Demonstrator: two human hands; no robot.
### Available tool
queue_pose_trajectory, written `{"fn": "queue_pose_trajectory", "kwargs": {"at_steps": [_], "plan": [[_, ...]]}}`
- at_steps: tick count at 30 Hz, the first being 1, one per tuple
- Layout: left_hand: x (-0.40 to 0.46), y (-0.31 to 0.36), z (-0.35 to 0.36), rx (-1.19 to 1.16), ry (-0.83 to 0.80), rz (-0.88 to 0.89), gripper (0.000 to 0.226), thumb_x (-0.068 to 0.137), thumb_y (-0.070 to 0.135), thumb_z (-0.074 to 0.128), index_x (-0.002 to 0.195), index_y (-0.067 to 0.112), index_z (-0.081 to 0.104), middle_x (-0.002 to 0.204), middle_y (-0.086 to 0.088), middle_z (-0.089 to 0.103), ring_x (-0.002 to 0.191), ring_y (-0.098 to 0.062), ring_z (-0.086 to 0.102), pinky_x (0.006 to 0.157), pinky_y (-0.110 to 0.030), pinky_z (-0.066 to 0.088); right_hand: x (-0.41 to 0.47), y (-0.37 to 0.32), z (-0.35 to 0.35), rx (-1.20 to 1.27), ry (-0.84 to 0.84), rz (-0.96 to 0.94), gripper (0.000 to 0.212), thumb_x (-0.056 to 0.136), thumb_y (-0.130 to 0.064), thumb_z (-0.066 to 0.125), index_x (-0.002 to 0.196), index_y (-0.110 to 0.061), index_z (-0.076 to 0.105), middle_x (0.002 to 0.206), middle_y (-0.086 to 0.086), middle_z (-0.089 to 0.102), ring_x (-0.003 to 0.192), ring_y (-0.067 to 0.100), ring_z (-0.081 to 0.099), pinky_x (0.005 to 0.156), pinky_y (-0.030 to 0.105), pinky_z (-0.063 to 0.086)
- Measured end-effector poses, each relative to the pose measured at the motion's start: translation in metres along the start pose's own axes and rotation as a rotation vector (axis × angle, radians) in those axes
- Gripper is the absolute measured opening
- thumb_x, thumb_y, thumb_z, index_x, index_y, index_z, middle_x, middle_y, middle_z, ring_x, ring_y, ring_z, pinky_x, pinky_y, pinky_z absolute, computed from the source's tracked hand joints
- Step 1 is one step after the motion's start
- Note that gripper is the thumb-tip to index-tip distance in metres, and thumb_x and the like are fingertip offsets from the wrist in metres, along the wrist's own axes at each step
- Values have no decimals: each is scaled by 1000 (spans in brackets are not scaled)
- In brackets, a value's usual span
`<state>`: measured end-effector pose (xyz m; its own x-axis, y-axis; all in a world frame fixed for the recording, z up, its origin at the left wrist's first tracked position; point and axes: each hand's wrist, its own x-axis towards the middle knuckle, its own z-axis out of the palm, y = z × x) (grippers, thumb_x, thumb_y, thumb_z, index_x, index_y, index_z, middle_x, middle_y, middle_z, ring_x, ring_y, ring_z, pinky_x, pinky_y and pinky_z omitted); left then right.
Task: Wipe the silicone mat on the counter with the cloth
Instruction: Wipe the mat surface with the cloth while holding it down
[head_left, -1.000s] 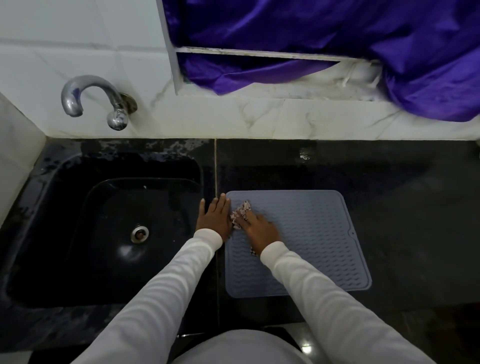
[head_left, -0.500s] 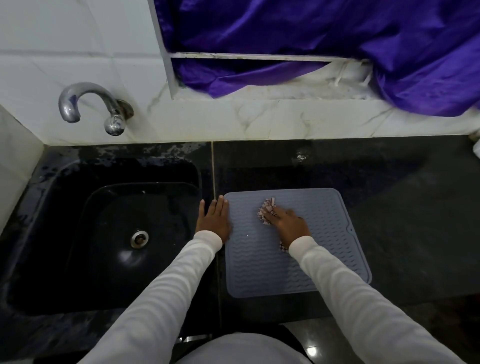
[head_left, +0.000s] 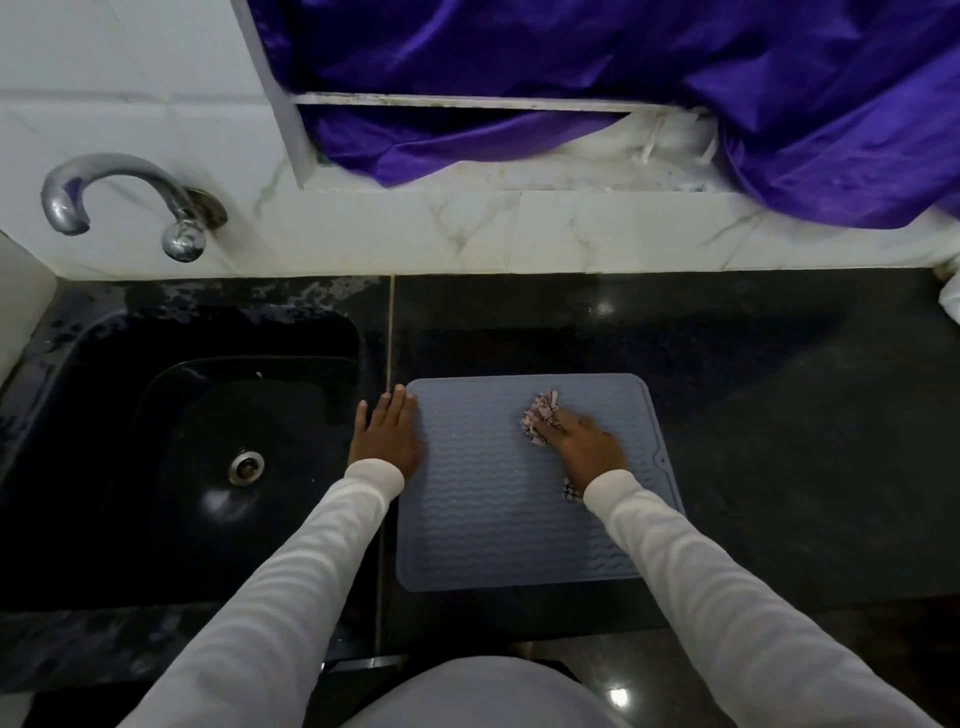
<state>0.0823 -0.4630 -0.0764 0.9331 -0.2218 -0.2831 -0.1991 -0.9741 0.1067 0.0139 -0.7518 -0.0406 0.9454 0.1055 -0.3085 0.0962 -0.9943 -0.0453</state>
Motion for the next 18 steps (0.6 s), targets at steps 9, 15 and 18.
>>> {"fn": "queue_pose_trajectory", "kwargs": {"at_steps": [9, 15, 18], "plan": [[5, 13, 1, 10, -5, -98, 61, 99, 27, 31, 154, 18, 7, 162, -1, 3, 149, -18, 6, 120, -46, -3, -13, 61, 6, 143, 18, 36, 54, 97, -51, 24, 149, -38, 23, 152, 8, 30, 132, 31, 38, 104, 39, 34], [6, 16, -2, 68, -33, -125, 60, 99, 27, 29, 154, 18, 5, 162, -1, 0, 149, -17, 5, 120, -45, -3, -22, 85, 4, 169, 7, 31, 66, 94, -23, 54, 149, -39, 21, 157, 3, 20, 134, 30, 35, 101, 39, 38], [6, 20, 1, 52, -23, -144, 61, 99, 25, 30, 154, 17, 4, 162, -2, -1, 149, -18, 4, 121, -44, -2, -26, 102, 6, 208, 10, 83, 53, 99, -35, 45, 147, -41, 24, 155, 4, 23, 133, 35, 36, 103, 42, 37]]}}
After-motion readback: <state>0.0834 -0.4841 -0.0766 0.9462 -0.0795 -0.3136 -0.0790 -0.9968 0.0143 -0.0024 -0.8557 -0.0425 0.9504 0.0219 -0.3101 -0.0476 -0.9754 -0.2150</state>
